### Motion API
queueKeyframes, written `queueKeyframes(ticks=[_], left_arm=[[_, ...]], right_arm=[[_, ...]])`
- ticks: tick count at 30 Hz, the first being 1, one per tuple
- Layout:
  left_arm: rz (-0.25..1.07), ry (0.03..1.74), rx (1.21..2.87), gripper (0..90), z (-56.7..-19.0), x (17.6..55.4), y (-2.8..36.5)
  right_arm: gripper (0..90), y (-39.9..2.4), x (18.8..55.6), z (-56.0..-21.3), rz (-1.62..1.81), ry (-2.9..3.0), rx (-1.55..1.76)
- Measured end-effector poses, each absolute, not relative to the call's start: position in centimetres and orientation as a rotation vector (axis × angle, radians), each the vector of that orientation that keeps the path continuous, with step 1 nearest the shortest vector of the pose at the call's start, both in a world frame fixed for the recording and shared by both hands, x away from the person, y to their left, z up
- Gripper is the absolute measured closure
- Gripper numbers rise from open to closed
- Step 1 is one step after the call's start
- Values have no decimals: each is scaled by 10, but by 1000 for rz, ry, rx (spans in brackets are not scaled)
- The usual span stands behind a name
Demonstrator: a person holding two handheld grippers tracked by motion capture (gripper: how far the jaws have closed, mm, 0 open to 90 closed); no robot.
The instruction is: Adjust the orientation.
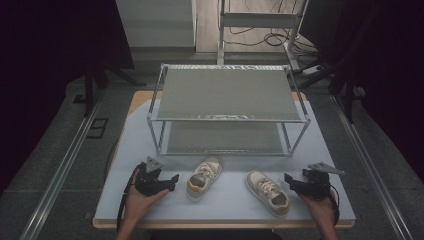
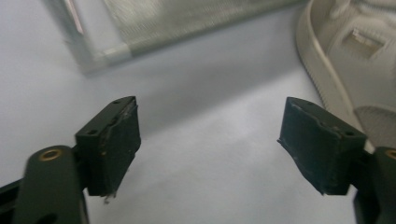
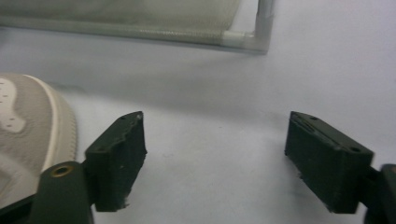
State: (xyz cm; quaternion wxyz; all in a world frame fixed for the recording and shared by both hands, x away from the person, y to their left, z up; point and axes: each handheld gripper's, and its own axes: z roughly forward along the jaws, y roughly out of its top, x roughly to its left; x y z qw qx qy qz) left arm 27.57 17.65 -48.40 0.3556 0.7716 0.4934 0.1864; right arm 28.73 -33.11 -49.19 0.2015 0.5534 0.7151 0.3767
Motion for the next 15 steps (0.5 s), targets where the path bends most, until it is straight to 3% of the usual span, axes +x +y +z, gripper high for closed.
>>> queueKeyframes(ticks=[6,12,13,15], left_arm=[[510,1262,1935,262,-474,271,183],[481,1256,1911,356,-465,264,184],[474,1253,1921,389,-464,262,183],[471,1244,1927,405,-463,260,182]], right_arm=[[320,-333,275,-481,1118,1971,1485],[573,-326,258,-452,1252,2001,1363],[651,-317,252,-442,1271,2037,1302],[682,-313,249,-438,1286,2052,1284]])
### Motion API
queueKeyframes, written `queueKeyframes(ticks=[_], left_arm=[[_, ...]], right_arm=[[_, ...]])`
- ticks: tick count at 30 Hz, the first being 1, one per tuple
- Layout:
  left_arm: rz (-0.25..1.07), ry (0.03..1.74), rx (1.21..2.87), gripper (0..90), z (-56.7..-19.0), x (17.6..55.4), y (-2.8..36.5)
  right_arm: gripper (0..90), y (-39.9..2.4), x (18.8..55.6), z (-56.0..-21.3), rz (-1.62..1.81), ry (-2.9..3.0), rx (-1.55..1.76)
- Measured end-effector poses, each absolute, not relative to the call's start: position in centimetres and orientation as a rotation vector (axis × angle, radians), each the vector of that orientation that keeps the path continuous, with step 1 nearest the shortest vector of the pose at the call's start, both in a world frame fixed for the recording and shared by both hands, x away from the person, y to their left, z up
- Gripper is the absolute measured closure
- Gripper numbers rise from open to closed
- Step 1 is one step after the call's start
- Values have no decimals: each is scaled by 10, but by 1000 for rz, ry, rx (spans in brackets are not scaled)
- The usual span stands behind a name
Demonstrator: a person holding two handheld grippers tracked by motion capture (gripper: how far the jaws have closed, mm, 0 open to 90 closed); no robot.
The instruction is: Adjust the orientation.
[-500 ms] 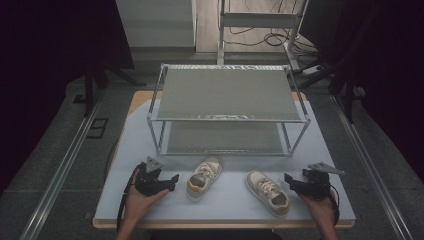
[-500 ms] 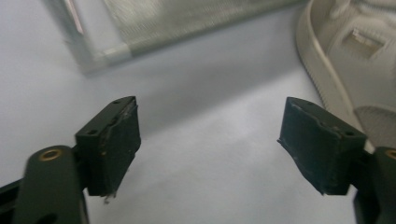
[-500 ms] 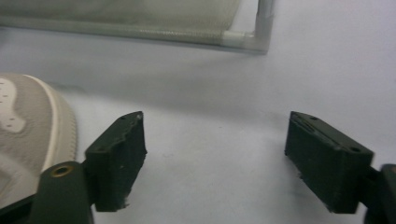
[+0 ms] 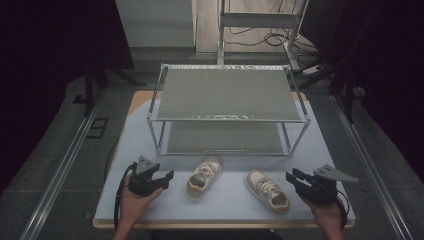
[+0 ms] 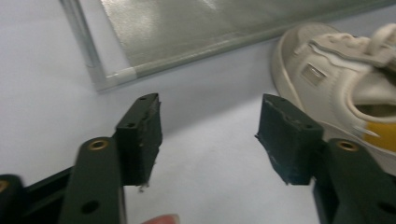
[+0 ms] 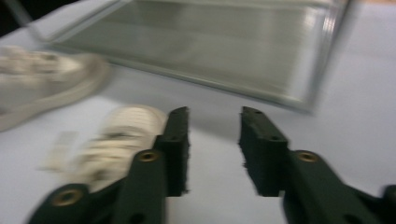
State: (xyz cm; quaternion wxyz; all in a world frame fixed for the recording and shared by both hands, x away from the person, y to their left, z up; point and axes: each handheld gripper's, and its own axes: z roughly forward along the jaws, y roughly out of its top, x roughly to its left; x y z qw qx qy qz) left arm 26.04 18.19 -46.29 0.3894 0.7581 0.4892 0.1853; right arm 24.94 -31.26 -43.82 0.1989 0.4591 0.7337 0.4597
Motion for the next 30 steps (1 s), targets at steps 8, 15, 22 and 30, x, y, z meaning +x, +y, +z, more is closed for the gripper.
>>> queueKeyframes(ticks=[8,15,22,30], left_arm=[[443,1174,1973,476,-463,251,177],[411,1182,1965,435,-463,252,182],[398,1206,1954,399,-464,252,190],[384,1211,1969,385,-469,254,187]], right_arm=[[885,-245,235,-418,1398,2232,1073],[892,-160,232,-431,1354,2399,893],[892,-94,245,-472,1200,2577,826],[892,-76,249,-478,1226,2580,814]])
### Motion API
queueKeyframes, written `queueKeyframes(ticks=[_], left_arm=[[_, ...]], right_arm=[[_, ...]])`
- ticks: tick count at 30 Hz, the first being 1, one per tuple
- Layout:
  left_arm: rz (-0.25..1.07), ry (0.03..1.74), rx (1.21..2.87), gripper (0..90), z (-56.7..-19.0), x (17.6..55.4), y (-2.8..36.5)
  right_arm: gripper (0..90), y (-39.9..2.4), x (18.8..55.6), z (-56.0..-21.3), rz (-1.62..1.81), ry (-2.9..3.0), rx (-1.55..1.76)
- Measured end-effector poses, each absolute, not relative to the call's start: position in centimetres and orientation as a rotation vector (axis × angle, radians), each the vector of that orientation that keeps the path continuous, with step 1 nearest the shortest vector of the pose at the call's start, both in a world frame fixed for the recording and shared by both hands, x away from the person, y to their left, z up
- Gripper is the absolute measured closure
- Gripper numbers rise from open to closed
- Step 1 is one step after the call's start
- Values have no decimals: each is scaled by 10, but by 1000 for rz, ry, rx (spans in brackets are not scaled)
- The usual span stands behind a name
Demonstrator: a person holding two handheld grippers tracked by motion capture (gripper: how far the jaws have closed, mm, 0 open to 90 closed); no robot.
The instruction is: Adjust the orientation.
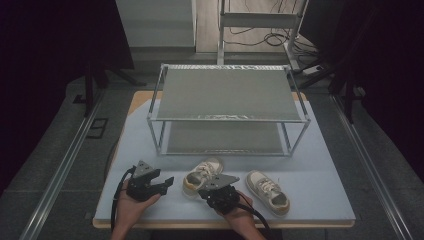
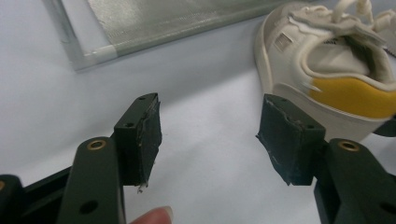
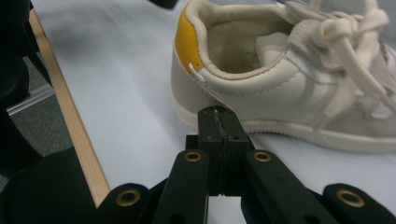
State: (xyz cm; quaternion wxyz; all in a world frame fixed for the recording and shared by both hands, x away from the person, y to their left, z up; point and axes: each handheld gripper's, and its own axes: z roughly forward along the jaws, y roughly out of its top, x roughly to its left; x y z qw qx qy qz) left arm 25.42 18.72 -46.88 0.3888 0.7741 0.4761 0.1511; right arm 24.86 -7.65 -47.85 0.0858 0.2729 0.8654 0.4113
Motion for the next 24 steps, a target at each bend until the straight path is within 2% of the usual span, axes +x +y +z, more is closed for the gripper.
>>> queueKeyframes(ticks=[7,13,24], left_arm=[[373,1196,1986,375,-470,254,182],[367,1200,1987,368,-472,255,184],[354,1203,1983,344,-469,254,186]], right_arm=[[891,-85,245,-474,1266,2545,839],[884,-122,229,-458,1298,2466,879],[880,-186,207,-453,1279,2343,1008]])
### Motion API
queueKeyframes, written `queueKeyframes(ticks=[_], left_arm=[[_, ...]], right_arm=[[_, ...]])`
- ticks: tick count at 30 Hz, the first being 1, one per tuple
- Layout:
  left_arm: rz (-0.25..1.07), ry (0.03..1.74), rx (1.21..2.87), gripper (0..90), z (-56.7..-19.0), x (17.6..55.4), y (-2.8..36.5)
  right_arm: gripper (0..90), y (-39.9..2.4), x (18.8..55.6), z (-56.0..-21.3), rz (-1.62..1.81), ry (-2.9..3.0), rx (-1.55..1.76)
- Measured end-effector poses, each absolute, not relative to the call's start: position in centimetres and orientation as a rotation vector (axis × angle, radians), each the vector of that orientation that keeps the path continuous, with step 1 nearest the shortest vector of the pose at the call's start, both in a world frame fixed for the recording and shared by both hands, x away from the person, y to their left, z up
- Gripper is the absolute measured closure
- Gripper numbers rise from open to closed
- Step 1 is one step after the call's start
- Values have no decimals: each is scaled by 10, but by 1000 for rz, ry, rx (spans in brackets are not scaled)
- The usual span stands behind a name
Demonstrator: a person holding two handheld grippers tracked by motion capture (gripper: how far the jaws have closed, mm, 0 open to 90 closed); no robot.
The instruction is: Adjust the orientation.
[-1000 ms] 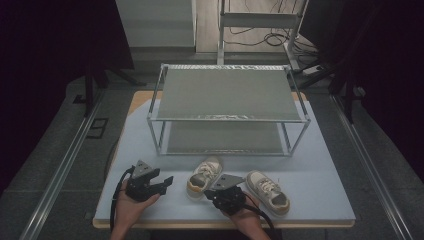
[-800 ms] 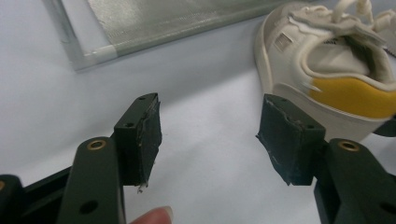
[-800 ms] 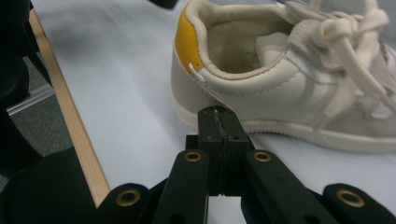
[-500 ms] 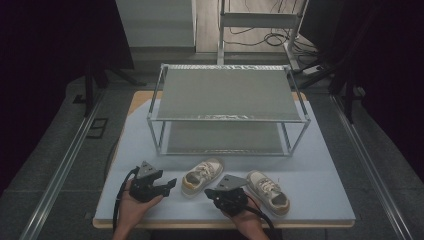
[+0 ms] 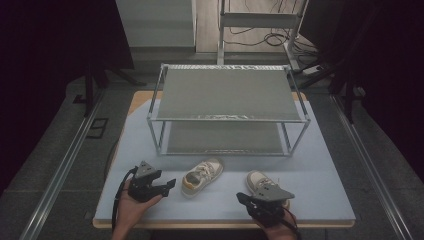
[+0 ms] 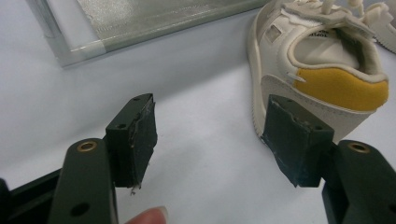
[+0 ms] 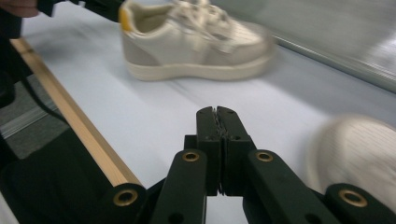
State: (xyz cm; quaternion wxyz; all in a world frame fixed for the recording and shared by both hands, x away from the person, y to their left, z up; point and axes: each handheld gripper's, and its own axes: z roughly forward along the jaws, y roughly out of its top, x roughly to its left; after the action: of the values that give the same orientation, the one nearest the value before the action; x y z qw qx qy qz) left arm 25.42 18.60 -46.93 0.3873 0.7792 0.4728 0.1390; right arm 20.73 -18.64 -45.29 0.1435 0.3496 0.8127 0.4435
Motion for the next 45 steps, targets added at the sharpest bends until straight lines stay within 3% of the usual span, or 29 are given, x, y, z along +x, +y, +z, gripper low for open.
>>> queueKeyframes(ticks=[10,25,45], left_arm=[[343,1214,1993,337,-473,255,183],[345,1221,2000,336,-475,256,182],[343,1198,2000,329,-472,253,176]], right_arm=[[894,-239,195,-469,1221,2268,1127],[894,-252,181,-482,1204,2314,1158],[873,-260,190,-487,1200,2269,1162]])
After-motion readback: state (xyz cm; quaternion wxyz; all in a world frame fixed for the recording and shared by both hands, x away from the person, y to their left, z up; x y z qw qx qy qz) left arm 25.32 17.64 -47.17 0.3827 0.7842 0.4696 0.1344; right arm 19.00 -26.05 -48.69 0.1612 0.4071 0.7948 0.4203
